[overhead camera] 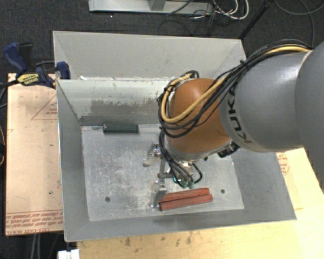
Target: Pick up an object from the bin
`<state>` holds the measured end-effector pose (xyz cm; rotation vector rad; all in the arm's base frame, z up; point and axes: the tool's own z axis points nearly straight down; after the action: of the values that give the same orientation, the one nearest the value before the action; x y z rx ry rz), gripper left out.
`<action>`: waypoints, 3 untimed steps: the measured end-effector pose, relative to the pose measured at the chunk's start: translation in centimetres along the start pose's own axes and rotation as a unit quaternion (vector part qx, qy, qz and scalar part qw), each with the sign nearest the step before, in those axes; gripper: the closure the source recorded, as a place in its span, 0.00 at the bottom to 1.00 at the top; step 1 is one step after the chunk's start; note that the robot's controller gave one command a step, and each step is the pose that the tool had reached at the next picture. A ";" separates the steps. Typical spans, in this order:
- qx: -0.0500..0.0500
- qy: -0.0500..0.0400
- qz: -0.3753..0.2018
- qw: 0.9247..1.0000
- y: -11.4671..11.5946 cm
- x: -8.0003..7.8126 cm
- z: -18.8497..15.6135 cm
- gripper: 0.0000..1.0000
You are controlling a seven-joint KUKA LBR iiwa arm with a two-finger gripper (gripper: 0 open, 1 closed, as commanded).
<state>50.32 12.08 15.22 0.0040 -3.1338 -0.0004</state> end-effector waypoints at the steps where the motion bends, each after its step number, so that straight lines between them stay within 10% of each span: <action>1: 0.000 -0.003 0.001 1.000 -0.1 -0.2 -0.4 0.00; 2: -0.002 -0.008 -0.078 0.997 -3.3 0.2 2.9 0.00; 3: 0.000 -0.004 -0.223 0.975 -6.2 1.2 5.7 1.00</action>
Offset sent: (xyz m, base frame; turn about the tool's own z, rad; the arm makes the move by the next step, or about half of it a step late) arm -0.0086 -0.0736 -0.0641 -0.2777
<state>49.13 5.88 9.55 0.7032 -3.0618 -0.0027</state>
